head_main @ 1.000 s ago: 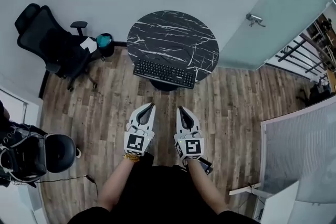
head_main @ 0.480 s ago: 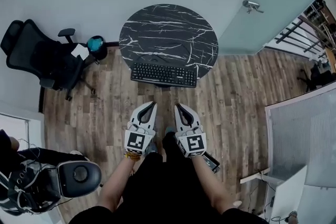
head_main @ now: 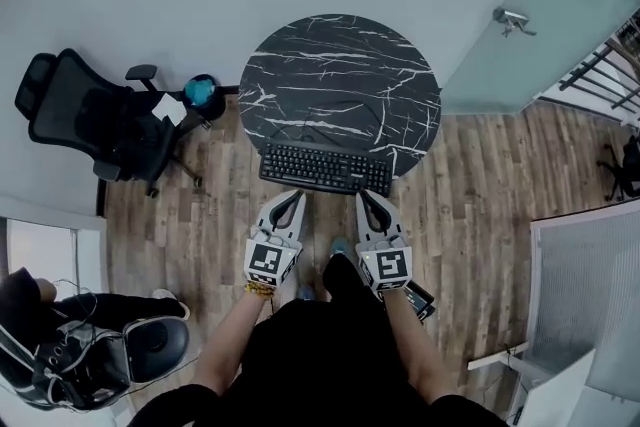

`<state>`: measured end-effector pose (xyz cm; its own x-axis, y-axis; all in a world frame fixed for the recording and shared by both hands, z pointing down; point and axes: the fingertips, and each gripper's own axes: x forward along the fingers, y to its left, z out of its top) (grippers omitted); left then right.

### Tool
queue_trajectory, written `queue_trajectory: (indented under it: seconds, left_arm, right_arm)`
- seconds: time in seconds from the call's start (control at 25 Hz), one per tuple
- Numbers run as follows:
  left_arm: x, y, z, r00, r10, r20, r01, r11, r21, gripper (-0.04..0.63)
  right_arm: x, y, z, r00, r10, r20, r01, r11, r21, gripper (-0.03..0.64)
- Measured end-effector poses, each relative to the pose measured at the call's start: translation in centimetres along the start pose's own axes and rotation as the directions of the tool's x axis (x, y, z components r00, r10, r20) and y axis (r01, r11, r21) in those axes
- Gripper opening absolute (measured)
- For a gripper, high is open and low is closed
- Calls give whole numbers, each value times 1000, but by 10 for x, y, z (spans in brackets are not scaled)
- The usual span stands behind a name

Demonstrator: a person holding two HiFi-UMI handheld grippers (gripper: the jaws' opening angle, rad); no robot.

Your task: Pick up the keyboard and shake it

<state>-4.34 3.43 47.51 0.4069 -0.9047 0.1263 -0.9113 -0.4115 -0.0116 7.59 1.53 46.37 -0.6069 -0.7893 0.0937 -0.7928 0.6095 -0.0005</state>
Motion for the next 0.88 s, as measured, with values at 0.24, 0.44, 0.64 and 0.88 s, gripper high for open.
queue_trajectory:
  seconds: [0.24,0.44,0.64,0.88]
  left_arm:
    - [27,38,-12,996,72,-43,-71,997,21,17]
    - [41,63,-27,991,108,-73,-107,994,8,17]
    - [59,94,-39,989,112,-94,-114,993,-23,17]
    - [75,147,-68,985,86,-152,-99,992,-82,17]
  right_arm:
    - [29,-52,-13,1000,1,-9,-1,999,36,31]
    - [41,-85,-31,998,-29,-51,30,999,35,31]
    - [59,-106,-43,993,-72,-94,76,996,36,31]
    - [84,-122,-58,981,-106,-162,118,991,62,32]
